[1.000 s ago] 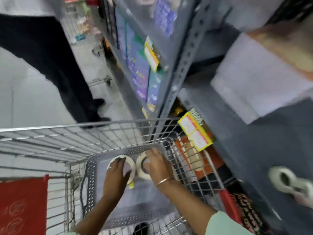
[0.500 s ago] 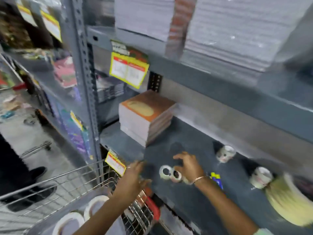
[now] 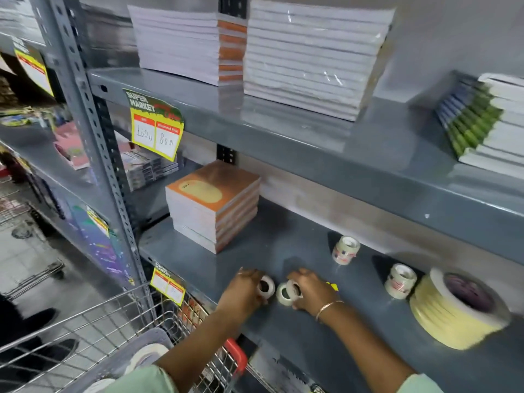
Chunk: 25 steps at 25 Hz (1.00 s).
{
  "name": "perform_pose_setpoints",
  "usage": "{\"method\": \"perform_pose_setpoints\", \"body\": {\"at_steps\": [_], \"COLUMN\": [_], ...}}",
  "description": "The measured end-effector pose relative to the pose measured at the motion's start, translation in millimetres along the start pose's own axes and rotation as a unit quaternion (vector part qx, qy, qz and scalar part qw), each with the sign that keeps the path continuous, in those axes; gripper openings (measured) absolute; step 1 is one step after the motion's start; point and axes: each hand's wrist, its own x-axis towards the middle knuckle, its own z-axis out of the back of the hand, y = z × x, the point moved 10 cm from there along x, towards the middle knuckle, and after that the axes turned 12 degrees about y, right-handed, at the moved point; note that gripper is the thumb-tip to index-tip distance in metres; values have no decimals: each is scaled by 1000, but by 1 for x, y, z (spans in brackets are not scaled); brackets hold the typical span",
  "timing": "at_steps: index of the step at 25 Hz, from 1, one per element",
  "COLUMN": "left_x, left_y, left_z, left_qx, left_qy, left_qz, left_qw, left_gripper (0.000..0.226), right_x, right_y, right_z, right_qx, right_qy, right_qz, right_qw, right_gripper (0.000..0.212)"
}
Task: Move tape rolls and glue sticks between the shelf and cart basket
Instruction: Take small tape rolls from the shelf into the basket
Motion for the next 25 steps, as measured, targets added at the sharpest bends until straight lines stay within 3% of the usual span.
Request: {"method": "perform_pose_setpoints", "body": {"at_steps": [2,5,9,14,18,25], "left_x": [-4,-10,-11,-6,-3,-7], "left_y": [10,20,19,11,14,14], "left_z": [8,5,4,0,1,15], "left_qx": [-14,-17,-45,46,32,35], "left_qy": [-25,-1,20,50,50,30], "left_qz": [11,29,40,58,59,60], "left_qw": [1000,999,998,996,997,997], "left_gripper": [63,70,98,61,70,49], "right_x": [5,13,18,18,16,14], "right_y": [9,21,23,24,26,50], "right_z": [3,-7,-15,-10,-12,12], "right_qx": [-7,-43,-50,-45,-48,-16], "right_qy": [11,52,59,27,34,-1], "right_qz": [8,13,9,6,7,32], "right_qw": [1000,998,997,999,998,999], "right_gripper": [62,66,66,49,60,39]}}
